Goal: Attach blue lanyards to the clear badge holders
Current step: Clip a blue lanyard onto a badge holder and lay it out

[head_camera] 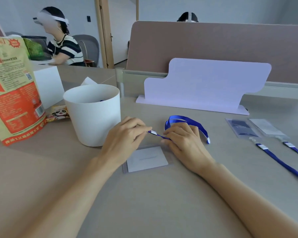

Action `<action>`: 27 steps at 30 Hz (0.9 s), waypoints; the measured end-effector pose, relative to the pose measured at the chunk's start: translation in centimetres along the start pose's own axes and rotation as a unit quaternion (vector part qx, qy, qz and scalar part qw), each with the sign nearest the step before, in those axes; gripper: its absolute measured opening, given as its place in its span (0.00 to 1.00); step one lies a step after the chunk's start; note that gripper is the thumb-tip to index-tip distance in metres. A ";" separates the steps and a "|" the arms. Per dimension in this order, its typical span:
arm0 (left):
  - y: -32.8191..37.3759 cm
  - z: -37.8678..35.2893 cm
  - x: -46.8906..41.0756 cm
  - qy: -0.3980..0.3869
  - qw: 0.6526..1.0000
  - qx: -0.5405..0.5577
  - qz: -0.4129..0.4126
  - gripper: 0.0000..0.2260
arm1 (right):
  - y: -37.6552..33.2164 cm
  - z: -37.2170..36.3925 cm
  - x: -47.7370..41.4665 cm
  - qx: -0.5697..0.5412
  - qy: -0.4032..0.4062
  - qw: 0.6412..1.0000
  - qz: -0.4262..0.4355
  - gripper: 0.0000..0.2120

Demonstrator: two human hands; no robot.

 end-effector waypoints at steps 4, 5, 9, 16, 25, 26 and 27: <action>0.0 -0.3 0.0 -0.016 0.999 -0.028 0.020 0.12 | 0.8 0.8 0.1 0.048 0.032 0.997 -0.042 0.10; -0.1 -0.3 0.0 -0.016 0.999 -0.035 0.025 0.12 | 1.2 0.8 0.2 0.060 0.040 0.996 -0.057 0.08; -0.7 0.2 0.0 -0.001 0.997 -0.054 0.047 0.10 | 3.2 0.4 0.5 0.104 0.045 0.987 -0.116 0.03; -0.3 -0.1 -0.1 -0.012 0.997 -0.069 0.027 0.06 | 4.1 -0.4 0.9 0.134 -0.040 0.975 -0.173 0.08; 3.1 0.1 -0.4 0.006 0.995 -0.065 -0.081 0.05 | 0.3 -0.2 0.8 -0.193 -0.116 0.970 -0.091 0.25; 3.5 0.0 -0.4 0.007 0.994 -0.067 -0.092 0.05 | 0.7 -0.5 0.9 -0.242 -0.125 0.956 -0.110 0.23; 3.9 -0.1 -0.5 0.007 0.993 -0.067 -0.099 0.05 | 1.0 -0.7 0.9 -0.281 -0.132 0.943 -0.122 0.21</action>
Point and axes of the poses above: each hand's wrist, its own x-axis away from the middle knuckle, its own z-axis out of the back of the hand, y = z × x, the point moved 9 cm from there along -x, towards the middle knuckle, and after that the axes turned 11 degrees about x, right-handed, at the moved point
